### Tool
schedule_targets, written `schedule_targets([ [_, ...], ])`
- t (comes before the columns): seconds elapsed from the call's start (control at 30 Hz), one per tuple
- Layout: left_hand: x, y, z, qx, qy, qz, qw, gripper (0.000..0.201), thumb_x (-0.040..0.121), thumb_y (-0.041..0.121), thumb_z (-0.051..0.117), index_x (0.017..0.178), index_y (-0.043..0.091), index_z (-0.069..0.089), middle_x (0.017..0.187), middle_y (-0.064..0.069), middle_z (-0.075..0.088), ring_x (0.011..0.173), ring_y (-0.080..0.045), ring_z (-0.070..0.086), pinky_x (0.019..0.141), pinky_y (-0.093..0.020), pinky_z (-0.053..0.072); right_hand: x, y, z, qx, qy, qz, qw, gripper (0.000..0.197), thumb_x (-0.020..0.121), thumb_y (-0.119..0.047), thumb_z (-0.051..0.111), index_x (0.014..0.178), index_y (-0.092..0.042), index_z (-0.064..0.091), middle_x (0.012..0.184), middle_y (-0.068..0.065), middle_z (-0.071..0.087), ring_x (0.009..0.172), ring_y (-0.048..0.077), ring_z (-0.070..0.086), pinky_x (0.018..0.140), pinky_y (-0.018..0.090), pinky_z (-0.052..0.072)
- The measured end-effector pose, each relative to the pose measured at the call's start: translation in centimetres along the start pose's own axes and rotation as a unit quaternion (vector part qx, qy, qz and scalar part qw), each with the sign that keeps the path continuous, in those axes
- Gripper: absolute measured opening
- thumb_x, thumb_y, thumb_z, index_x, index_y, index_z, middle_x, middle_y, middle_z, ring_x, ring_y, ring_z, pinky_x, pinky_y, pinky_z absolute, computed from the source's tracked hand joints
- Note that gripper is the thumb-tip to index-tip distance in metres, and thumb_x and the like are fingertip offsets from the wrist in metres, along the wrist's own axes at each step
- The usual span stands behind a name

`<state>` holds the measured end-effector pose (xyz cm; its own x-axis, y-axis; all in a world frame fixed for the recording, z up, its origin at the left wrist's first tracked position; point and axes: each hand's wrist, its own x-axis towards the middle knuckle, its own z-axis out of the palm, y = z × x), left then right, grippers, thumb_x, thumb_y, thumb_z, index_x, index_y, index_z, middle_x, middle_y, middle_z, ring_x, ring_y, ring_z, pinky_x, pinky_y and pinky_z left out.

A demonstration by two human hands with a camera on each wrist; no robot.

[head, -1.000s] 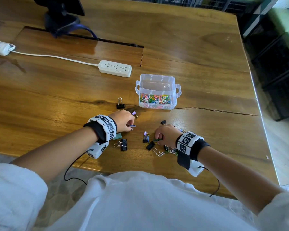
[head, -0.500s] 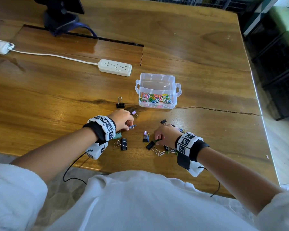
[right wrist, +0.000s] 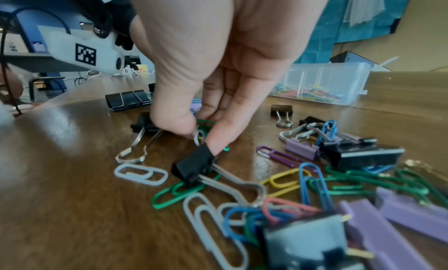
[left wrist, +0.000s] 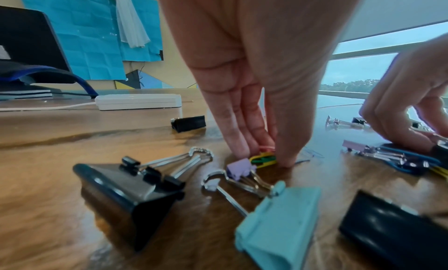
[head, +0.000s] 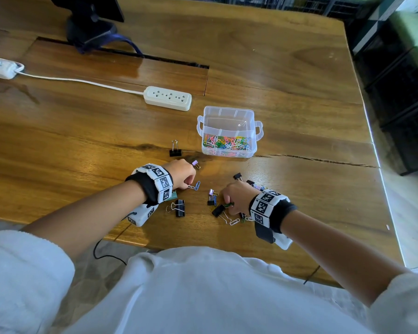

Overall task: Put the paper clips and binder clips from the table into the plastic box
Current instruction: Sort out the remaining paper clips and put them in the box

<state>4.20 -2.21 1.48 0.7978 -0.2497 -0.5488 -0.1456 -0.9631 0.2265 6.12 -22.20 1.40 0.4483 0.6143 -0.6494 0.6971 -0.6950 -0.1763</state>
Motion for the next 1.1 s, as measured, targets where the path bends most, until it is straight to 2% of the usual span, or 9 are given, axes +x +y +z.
schedule_targets([
  [0.23, 0.1, 0.8, 0.3, 0.066, -0.025, 0.009, 0.997, 0.016, 0.088, 0.009, 0.058, 0.104, 0.008, 0.061, 0.113, -0.008, 0.061, 0.102, -0.025, 0.059, 0.073, -0.027, 0.041, 0.0, 0.4, 0.3, 0.040, 0.017, 0.019, 0.999, 0.025, 0.074, -0.017, 0.069, 0.098, -0.011, 0.064, 0.103, 0.007, 0.065, 0.097, 0.026, 0.059, 0.081, 0.036, 0.054],
  [0.4, 0.2, 0.7, 0.2, 0.044, -0.017, 0.018, 0.999, 0.016, 0.084, 0.008, 0.062, 0.101, 0.007, 0.064, 0.109, -0.008, 0.064, 0.100, -0.025, 0.061, 0.077, -0.030, 0.047, 0.0, 0.4, 0.0, 0.057, 0.026, 0.032, 0.998, 0.031, 0.072, -0.019, 0.071, 0.101, -0.012, 0.065, 0.102, 0.006, 0.066, 0.096, 0.024, 0.060, 0.079, 0.032, 0.053],
  [0.53, 0.5, 0.5, -0.9, -0.027, 0.029, 0.017, 0.999, 0.013, 0.081, 0.004, 0.065, 0.093, 0.006, 0.067, 0.099, -0.008, 0.070, 0.091, -0.022, 0.064, 0.076, -0.029, 0.050, -0.1, 0.6, -0.2, 0.065, 0.025, 0.036, 0.997, 0.029, 0.073, -0.018, 0.071, 0.101, -0.013, 0.066, 0.105, 0.006, 0.065, 0.097, 0.023, 0.059, 0.084, 0.036, 0.054],
  [0.6, 0.8, 0.6, -2.0, -0.060, 0.068, 0.022, 0.996, 0.011, 0.079, 0.003, 0.067, 0.089, 0.005, 0.069, 0.094, -0.009, 0.071, 0.085, -0.021, 0.064, 0.073, -0.026, 0.048, -0.2, 0.9, -0.2, 0.069, 0.025, 0.044, 0.996, 0.028, 0.073, -0.019, 0.072, 0.099, -0.014, 0.067, 0.104, 0.005, 0.064, 0.097, 0.023, 0.059, 0.083, 0.037, 0.055],
  [0.67, 1.3, 0.9, -3.3, -0.079, 0.103, 0.033, 0.991, 0.011, 0.078, 0.001, 0.067, 0.089, 0.004, 0.069, 0.093, -0.010, 0.071, 0.084, -0.023, 0.065, 0.076, -0.029, 0.051, -0.2, 1.3, -0.2, 0.081, 0.033, 0.056, 0.995, 0.026, 0.071, -0.019, 0.073, 0.096, -0.015, 0.069, 0.102, 0.003, 0.064, 0.095, 0.022, 0.060, 0.081, 0.035, 0.055],
  [0.77, 2.5, 1.5, -5.2, -0.092, 0.148, 0.049, 0.984, 0.012, 0.080, 0.001, 0.063, 0.090, 0.002, 0.069, 0.094, -0.011, 0.072, 0.086, -0.024, 0.065, 0.080, -0.031, 0.051, -0.4, 2.0, -0.3, 0.122, 0.064, 0.076, 0.988, 0.021, 0.071, -0.018, 0.073, 0.092, -0.015, 0.071, 0.097, -0.001, 0.064, 0.087, 0.016, 0.059, 0.072, 0.026, 0.053],
  [0.9, 4.2, 2.1, -7.1, -0.102, 0.180, 0.049, 0.977, 0.013, 0.081, 0.000, 0.061, 0.091, 0.003, 0.069, 0.097, -0.010, 0.072, 0.083, -0.022, 0.063, 0.076, -0.028, 0.049, -0.3, 3.4, -2.1, 0.217, 0.119, 0.109, 0.963, 0.012, 0.069, -0.010, 0.073, 0.079, -0.016, 0.070, 0.075, -0.008, 0.059, 0.061, 0.004, 0.053, 0.048, 0.012, 0.043],
  [1.0, 5.3, 2.5, -8.0, -0.121, 0.202, 0.039, 0.971, 0.013, 0.082, 0.002, 0.061, 0.092, 0.003, 0.069, 0.098, -0.009, 0.072, 0.084, -0.020, 0.063, 0.073, -0.021, 0.042, -0.1, 5.0, -4.6, 0.244, 0.166, 0.110, 0.949, 0.008, 0.072, -0.013, 0.073, 0.078, -0.016, 0.068, 0.072, -0.006, 0.060, 0.060, 0.001, 0.051, 0.051, 0.008, 0.038],
  [1.1, 6.2, 2.5, -8.2, -0.145, 0.208, 0.011, 0.967, 0.012, 0.083, 0.005, 0.063, 0.094, 0.006, 0.069, 0.102, -0.007, 0.071, 0.095, -0.022, 0.066, 0.075, -0.022, 0.041, 0.5, 6.6, -6.8, 0.278, 0.238, 0.124, 0.922, 0.009, 0.074, -0.014, 0.073, 0.082, -0.013, 0.070, 0.071, -0.007, 0.061, 0.061, 0.000, 0.054, 0.059, 0.012, 0.048],
])
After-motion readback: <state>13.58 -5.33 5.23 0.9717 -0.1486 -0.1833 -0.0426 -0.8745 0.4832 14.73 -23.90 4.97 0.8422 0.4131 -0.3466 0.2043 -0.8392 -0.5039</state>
